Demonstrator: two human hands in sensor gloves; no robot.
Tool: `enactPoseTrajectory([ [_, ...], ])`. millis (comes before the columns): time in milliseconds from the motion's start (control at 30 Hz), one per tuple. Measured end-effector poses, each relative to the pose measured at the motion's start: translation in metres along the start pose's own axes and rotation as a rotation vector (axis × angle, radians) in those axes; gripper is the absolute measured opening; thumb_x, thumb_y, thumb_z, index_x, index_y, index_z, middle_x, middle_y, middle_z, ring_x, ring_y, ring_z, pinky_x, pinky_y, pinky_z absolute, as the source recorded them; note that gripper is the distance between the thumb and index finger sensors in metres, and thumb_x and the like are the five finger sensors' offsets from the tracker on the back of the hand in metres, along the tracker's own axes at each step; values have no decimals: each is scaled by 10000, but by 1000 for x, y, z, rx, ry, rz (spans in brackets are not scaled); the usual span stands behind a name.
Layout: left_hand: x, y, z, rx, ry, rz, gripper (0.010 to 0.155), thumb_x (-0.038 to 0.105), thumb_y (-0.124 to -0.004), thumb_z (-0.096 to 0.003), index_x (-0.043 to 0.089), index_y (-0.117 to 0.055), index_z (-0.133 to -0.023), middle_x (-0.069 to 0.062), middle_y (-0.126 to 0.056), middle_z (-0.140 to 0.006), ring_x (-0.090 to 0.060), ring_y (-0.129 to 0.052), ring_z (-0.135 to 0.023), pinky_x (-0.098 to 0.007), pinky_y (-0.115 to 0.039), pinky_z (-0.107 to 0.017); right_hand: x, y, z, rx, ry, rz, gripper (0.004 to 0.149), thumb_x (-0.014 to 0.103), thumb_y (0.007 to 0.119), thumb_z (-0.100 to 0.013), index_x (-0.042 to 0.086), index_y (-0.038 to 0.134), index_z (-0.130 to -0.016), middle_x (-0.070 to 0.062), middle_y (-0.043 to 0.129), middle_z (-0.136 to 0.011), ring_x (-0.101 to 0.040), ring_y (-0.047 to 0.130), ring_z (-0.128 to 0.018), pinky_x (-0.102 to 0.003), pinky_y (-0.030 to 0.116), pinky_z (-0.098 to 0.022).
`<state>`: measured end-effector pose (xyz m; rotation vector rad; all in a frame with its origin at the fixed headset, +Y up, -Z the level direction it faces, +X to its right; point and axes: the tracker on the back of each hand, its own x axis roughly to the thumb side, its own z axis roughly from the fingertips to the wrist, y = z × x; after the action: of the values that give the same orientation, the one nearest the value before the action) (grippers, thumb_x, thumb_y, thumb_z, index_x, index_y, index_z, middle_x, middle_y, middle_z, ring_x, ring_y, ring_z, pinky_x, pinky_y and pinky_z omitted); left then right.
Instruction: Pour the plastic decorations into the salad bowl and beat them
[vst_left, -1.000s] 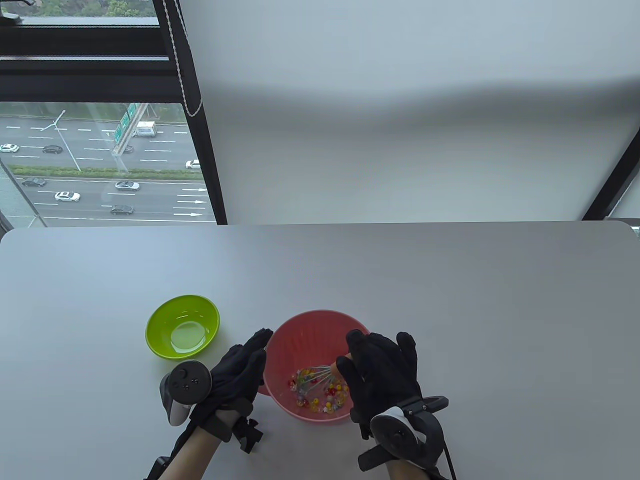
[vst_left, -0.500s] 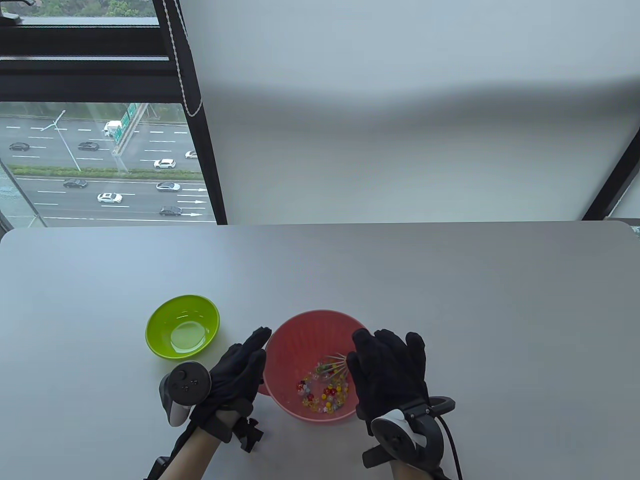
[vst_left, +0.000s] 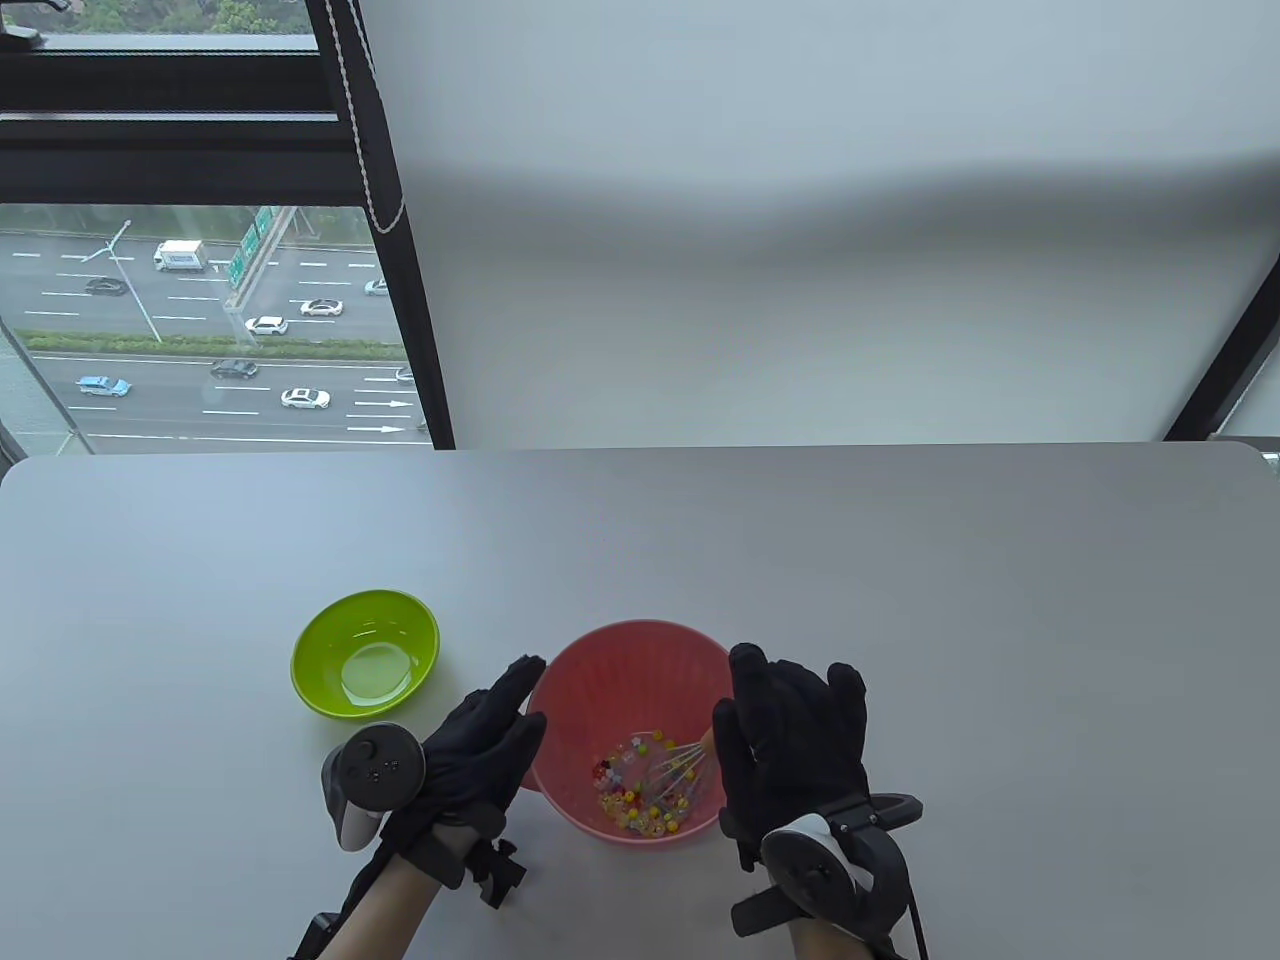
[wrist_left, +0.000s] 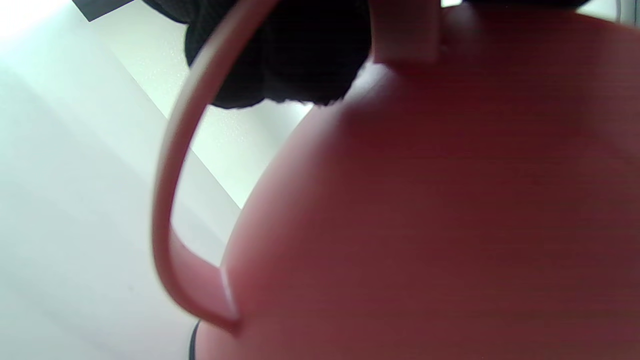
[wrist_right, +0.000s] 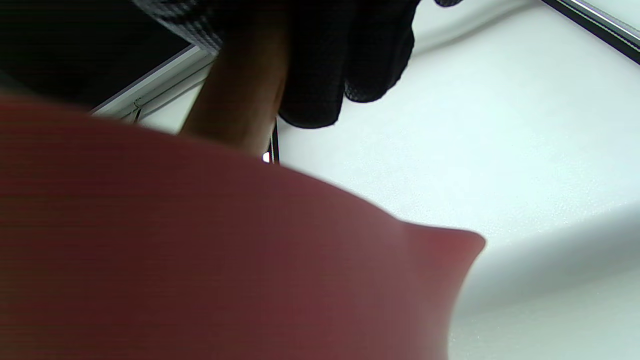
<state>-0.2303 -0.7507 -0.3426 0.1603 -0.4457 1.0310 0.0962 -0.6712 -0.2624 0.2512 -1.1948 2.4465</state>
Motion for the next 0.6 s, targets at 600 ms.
enactPoseTrajectory([
  [600, 0, -1, -1, -4, 6, 5, 699, 672, -560, -567, 215, -578, -1096, 41, -919, -502, -297, -896, -617, -578, -519, -764, 11, 11, 1, 89, -58, -13, 638, 579, 796, -538, 388, 517, -1079, 154, 874, -880, -161, 791, -897, -519, 435, -800],
])
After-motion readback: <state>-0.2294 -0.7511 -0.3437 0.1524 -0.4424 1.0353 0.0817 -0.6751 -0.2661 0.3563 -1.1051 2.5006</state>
